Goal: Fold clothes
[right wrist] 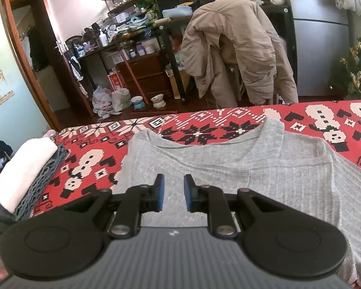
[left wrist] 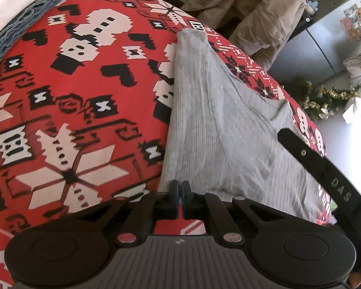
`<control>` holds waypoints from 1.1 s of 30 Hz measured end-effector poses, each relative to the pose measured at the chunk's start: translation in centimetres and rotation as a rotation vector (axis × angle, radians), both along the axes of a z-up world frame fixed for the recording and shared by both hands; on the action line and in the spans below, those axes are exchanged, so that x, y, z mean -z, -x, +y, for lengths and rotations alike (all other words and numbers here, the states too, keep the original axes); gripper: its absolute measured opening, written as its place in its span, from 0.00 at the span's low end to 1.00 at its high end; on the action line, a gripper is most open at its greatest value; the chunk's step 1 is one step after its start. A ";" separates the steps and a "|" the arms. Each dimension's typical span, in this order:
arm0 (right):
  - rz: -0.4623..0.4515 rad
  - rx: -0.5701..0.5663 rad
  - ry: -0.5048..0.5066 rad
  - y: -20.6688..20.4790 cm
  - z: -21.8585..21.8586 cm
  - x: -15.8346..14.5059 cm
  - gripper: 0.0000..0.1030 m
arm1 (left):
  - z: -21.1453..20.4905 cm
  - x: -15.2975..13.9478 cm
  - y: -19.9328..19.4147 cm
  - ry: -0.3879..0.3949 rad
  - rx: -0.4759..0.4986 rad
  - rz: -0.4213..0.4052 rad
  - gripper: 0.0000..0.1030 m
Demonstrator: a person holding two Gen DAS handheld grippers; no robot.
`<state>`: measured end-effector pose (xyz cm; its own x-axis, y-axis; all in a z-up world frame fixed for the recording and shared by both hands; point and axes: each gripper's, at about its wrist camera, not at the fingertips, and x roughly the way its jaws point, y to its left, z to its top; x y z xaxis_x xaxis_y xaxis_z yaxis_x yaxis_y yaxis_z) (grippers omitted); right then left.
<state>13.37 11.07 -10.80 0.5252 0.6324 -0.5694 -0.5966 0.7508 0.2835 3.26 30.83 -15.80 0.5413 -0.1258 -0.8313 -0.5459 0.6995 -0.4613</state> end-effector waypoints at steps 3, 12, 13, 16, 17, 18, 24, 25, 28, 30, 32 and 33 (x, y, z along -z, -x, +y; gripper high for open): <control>0.018 -0.025 -0.018 0.1 -0.3 0.0 0.19 | 0.0 -0.1 0.5 -0.008 0.000 -0.007 0.03; 0.123 -0.230 -0.028 2.2 2.1 1.9 0.08 | 1.8 0.7 1.3 0.072 -0.026 -0.045 0.03; 0.126 -0.240 -0.013 2.6 2.6 2.4 0.08 | 2.0 0.8 1.4 0.082 -0.027 -0.047 0.03; 0.133 -0.257 0.052 3.4 3.5 3.7 0.08 | 2.4 1.0 1.5 0.106 -0.023 -0.051 0.03; 0.131 -0.262 0.078 3.7 3.7 4.2 0.08 | 2.5 1.1 1.5 0.110 -0.019 -0.050 0.03; 0.117 -0.268 0.096 4.1 3.7 4.4 0.08 | 2.6 1.1 1.5 0.115 -0.016 -0.048 0.03; 0.059 -0.312 0.159 6.3 2.6 4.1 0.09 | 3.3 0.6 2.0 0.134 -0.028 -0.077 0.04; 0.044 -0.314 0.167 6.7 2.5 3.9 0.09 | 3.6 0.4 2.0 0.154 -0.035 -0.101 0.04; -0.008 -0.311 0.141 7.1 2.1 2.5 0.10 | 4.5 0.1 2.0 0.217 -0.052 -0.167 0.04; -0.012 -0.294 0.106 6.8 2.1 1.9 0.10 | 4.8 -0.2 1.6 0.215 -0.061 -0.181 0.04; -0.004 -0.286 0.096 5.9 2.8 1.5 0.10 | 5.4 -0.4 1.4 0.220 -0.079 -0.194 0.04; 0.000 -0.282 0.092 5.5 3.2 1.4 0.10 | 5.8 -0.4 1.3 0.231 -0.094 -0.204 0.04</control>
